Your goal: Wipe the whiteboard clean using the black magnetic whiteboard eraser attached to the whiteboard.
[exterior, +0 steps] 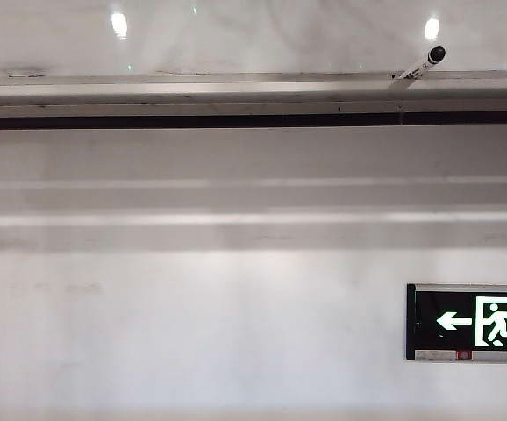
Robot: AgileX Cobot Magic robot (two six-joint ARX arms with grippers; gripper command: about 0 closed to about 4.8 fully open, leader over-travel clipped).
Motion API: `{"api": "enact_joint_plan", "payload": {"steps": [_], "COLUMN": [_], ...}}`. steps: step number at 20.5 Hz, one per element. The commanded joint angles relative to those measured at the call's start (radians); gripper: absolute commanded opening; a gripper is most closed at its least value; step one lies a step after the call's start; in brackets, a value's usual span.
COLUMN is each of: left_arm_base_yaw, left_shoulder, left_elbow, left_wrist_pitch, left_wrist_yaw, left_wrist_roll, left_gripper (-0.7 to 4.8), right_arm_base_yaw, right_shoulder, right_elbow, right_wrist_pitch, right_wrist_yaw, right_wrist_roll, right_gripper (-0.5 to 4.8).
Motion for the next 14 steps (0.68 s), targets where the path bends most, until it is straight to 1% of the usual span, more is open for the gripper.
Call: {"api": "enact_joint_plan", "payload": {"steps": [1,3,6,7,8,9,12,14], "left_arm_base_yaw": [0.000,0.000,0.000,0.000,0.000,0.000,0.000,0.000], "left_shoulder": [-0.003,-0.003,-0.003,-0.003,-0.003,-0.003,-0.003,-0.003], "left_elbow": [0.005,0.005,0.005,0.005,0.005,0.005,0.005,0.005], "left_wrist_pitch": [0.014,0.014,0.014,0.014,0.014,0.014,0.021,0.031], "left_wrist_yaw": [0.004,0.005,0.004,0.004,0.005,0.005,0.005,0.004], "left_wrist_roll": [-0.003,-0.003,-0.003,-0.003,-0.003,-0.003,-0.003,-0.003], "left_gripper": [-0.08,-0.08,-0.08,-0.08,-0.08,-0.08,-0.08,-0.08], "right_arm_base_yaw": [-0.057,-0.097,-0.145,-0.172,-0.187,-0.189,-0.180,-0.141], "right_shoulder": [-0.042,-0.066,-0.084,-0.084,-0.082,-0.076,-0.043,-0.012], "right_elbow": [0.008,0.008,0.008,0.007,0.007,0.007,0.007,0.007], "right_wrist_pitch": [0.043,0.037,0.027,0.011,-0.014,-0.031,-0.066,-0.066], "right_wrist_yaw": [0.101,0.101,0.070,0.010,-0.056,-0.103,-0.196,-0.203], "right_wrist_roll": [0.180,0.264,0.438,0.514,0.546,0.549,0.548,0.538], "right_gripper": [0.47,0.47,0.47,0.48,0.48,0.48,0.48,0.48]}}
